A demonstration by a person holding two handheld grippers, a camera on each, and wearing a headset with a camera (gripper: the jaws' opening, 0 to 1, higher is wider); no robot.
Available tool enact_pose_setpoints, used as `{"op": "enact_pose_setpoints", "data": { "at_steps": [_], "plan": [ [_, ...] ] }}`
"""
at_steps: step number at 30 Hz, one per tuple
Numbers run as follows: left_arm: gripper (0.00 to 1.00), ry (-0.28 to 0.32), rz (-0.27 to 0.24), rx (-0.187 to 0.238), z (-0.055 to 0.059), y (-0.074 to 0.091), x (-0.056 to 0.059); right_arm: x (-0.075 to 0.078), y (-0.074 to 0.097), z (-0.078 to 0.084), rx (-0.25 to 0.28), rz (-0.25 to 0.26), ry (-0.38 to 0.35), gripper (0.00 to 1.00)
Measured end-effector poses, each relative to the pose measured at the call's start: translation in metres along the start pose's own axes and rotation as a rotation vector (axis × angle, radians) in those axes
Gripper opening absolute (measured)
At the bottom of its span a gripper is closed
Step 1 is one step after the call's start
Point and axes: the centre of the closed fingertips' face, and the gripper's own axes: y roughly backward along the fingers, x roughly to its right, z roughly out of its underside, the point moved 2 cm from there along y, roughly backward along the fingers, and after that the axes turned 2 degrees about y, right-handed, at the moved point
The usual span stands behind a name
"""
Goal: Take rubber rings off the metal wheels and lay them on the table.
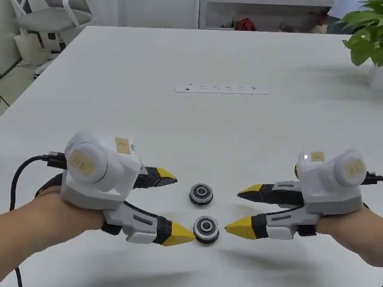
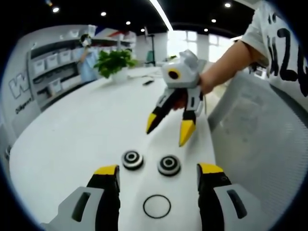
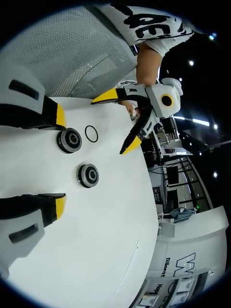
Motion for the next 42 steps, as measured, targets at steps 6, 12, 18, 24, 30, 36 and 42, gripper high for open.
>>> {"op": "enact_pose_setpoints", "data": {
  "at_steps": [6, 12, 18, 24, 30, 36, 42],
  "plan": [
    [0.65, 0.005, 0.008, -0.003, 0.001, -0.002, 0.001, -0.002, -0.002, -0.003, 0.003, -0.008, 0.027, 0.48],
    [0.64, 0.016, 0.012, 0.003, 0.0, -0.005, 0.002, -0.004, -0.003, -0.003, 0.006, -0.011, 0.026, 0.48],
    [0.63, 0.014, 0.025, -0.006, 0.001, -0.008, 0.002, -0.004, -0.004, -0.001, 0.002, -0.017, 0.025, 0.47],
    [0.62, 0.011, 0.033, -0.019, 0.004, -0.011, 0.002, -0.002, -0.007, 0.0, -0.007, -0.021, 0.033, 0.46],
    [0.6, 0.007, 0.042, -0.032, 0.006, -0.014, 0.003, -0.006, -0.012, 0.0, -0.012, -0.039, 0.043, 0.45],
    [0.56, -0.003, 0.044, -0.029, 0.005, -0.02, 0.005, -0.012, -0.014, 0.002, -0.022, -0.065, 0.063, 0.43],
    [0.51, -0.003, 0.071, -0.041, 0.008, -0.028, 0.01, -0.016, -0.016, 0.002, -0.027, -0.084, 0.073, 0.4]
  ]
}}
